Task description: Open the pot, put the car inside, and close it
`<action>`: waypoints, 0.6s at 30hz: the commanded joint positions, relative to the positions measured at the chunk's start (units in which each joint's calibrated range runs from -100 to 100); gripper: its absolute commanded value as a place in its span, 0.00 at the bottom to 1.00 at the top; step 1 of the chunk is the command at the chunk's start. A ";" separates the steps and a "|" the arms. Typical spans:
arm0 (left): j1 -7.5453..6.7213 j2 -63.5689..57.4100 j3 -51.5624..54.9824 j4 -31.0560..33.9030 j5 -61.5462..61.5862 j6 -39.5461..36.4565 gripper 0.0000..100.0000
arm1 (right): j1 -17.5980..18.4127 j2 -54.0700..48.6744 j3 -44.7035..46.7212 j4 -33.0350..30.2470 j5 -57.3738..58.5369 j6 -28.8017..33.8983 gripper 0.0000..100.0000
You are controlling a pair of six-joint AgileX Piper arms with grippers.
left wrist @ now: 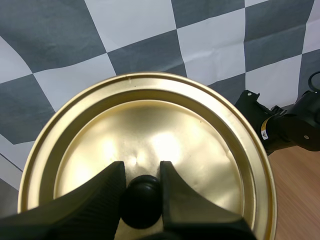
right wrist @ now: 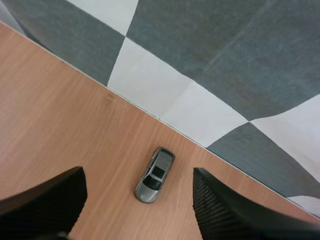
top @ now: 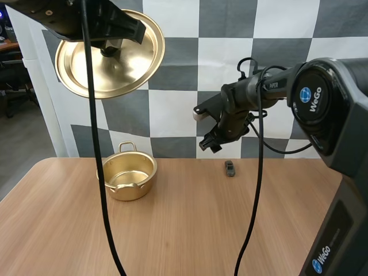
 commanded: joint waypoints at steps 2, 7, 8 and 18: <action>0.02 0.06 -0.02 0.02 0.00 0.05 0.00 | -0.12 0.01 -0.03 -0.49 5.53 -0.01 1.00; 0.02 0.06 -0.02 0.02 0.00 0.05 0.00 | -0.13 1.17 -0.03 -0.10 5.53 0.40 1.00; 0.02 0.06 -0.02 0.02 0.00 0.14 0.00 | -0.21 1.70 -0.03 0.21 5.53 0.40 1.00; 0.02 0.06 -0.02 0.75 0.00 0.24 0.00 | -3.11 7.77 -0.03 7.47 1.99 0.40 1.00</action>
